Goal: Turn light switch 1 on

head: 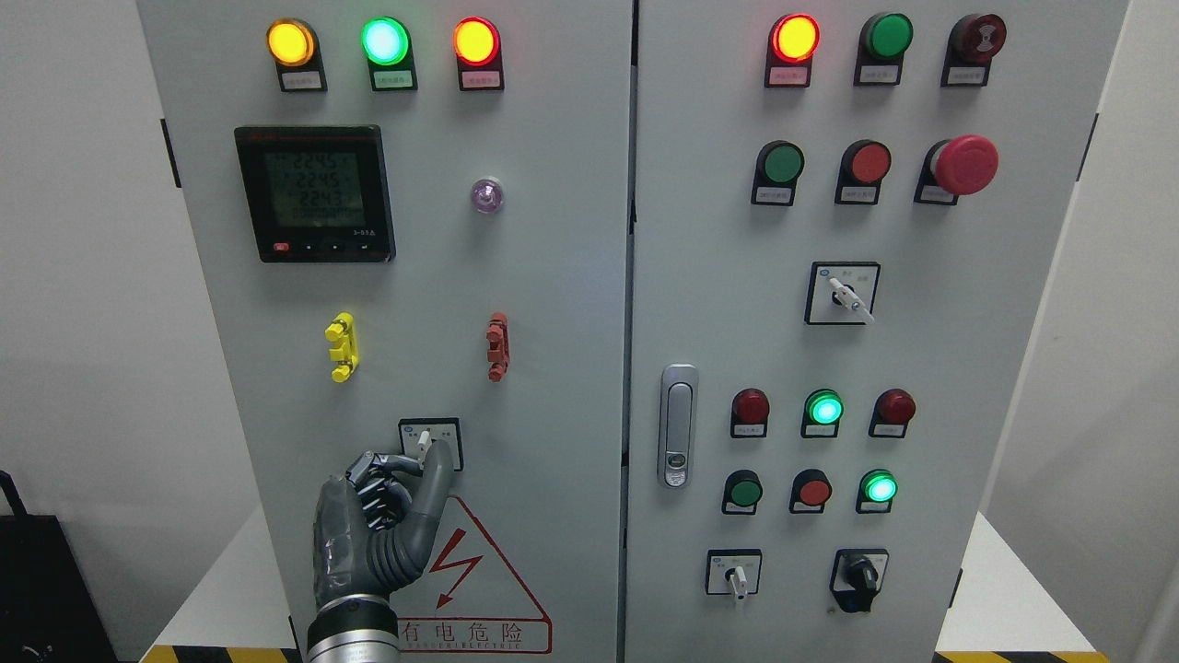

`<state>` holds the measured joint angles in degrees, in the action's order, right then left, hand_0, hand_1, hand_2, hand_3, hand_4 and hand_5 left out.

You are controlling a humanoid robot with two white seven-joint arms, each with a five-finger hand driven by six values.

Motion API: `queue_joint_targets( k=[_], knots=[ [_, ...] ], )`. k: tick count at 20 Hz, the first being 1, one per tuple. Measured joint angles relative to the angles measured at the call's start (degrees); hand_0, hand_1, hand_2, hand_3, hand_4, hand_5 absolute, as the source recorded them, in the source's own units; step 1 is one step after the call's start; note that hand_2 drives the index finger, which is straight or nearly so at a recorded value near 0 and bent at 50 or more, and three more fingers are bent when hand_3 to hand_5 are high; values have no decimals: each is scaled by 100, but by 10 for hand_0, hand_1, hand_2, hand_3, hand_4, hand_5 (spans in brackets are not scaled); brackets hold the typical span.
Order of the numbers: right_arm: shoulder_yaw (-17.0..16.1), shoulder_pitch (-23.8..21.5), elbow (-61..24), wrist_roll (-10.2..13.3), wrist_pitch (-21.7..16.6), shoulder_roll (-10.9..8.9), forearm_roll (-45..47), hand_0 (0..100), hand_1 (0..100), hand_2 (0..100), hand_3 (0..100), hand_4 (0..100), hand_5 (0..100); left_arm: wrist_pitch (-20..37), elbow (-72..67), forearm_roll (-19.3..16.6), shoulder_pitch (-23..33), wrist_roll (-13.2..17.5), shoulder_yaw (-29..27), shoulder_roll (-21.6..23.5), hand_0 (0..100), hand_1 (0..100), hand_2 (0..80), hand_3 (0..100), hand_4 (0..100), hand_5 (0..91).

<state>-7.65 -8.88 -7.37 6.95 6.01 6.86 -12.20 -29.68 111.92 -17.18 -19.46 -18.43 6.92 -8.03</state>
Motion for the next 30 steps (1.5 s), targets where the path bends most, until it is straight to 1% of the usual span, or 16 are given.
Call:
queue_joint_targets(
  k=[3,11,20,25,30],
  knots=[
    [0,0,0,-2,0,0,0,54,0,0,0,0,0,-1,-15,-18,-15,4,0,-1,182,504,576,974,949,853],
    [0,0,0,-2,0,0,0,54,0,0,0,0,0,-7,-49,-43,-48,5,11,-3,372,526,575,973,948,853],
    [0,0,0,-5,0,0,-1,53,0,0,0,0,0,-22,-69,-44,-55,5,58,-5,487,493,576,972,946,853],
    [0,0,-1,-5,0,0,-1,54,0,0,0,0,0,-16,-75,-41,-58,49,81,-8,533,479,578,974,945,853],
    [0,0,0,-5,0,0,-1,53,0,0,0,0,0,-2,-75,-41,-58,25,92,-8,564,432,581,975,946,853]
  ],
)
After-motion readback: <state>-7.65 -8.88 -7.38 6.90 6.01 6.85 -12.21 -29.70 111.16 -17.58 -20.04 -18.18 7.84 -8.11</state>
